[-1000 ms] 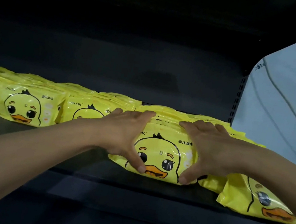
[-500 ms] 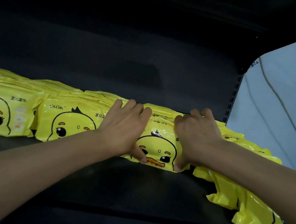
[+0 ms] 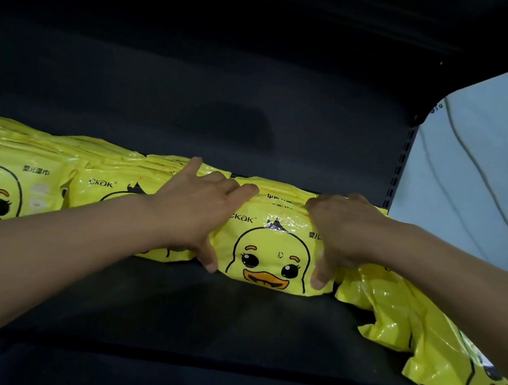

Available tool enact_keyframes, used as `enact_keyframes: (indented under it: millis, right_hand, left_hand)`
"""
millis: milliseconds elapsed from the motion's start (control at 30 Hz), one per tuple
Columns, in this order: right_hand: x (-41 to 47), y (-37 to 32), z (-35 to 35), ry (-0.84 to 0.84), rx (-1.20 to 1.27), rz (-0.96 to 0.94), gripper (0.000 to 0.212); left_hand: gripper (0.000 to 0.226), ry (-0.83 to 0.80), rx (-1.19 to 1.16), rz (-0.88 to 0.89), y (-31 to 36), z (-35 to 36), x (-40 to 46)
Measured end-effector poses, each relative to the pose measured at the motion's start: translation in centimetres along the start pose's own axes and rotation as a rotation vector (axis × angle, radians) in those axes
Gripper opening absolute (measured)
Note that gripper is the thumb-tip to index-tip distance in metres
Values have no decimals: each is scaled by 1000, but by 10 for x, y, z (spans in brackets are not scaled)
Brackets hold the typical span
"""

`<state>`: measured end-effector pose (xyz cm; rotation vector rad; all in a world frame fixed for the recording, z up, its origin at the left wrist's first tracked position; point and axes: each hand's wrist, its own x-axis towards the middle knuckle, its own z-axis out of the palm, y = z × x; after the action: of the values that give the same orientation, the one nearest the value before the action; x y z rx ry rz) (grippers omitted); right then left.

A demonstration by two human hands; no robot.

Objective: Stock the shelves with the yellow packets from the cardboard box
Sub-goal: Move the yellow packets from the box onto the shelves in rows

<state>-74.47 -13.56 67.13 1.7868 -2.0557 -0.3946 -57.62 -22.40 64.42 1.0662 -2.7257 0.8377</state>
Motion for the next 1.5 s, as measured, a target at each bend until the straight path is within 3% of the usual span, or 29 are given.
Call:
enact_keyframes:
  millis: [167, 333, 433, 533, 600, 733, 933, 1133, 1233, 1300, 1433, 1500]
  right_hand:
    - [-10, 15, -2, -53, 145, -1, 108]
    - [-10, 37, -15, -215, 367, -40, 118]
    - [-2, 48, -20, -359, 580, -99, 96]
    - [10, 58, -21, -220, 811, -69, 58]
    - [24, 59, -16, -120, 791, -5, 43]
    - [50, 45, -9, -128, 650, 24, 36]
    - [57, 43, -16, -114, 647, -5, 19]
    - [52, 44, -12, 4, 671, 4, 12]
    - [32, 42, -24, 118, 679, -50, 21]
    - [10, 37, -30, 93, 612, -116, 36]
    - [-30, 9, -21, -118, 287, -130, 98]
    - [-33, -8, -6, -91, 117, -72, 118]
  left_hand:
    - [129, -57, -67, -8, -3, -3, -6]
    - [126, -52, -345, -42, -1, -9, -2]
    - [122, -95, -392, -28, 3, -11, 6]
    - [111, -86, -322, -3, 7, -11, 6]
    - [105, -56, -267, -6, 10, -11, 3]
    - [100, -26, -220, -5, 11, -10, 2]
    - [98, -7, -202, 9, 9, -8, 1]
    - [102, -33, -220, -20, 9, -12, 5]
    - [114, 26, -215, -31, 11, -11, -2]
    - [119, 79, -231, -12, 12, -9, -9]
    - [115, 113, -209, 71, 16, -3, -20]
    - [117, 90, -214, 68, 15, 2, -19]
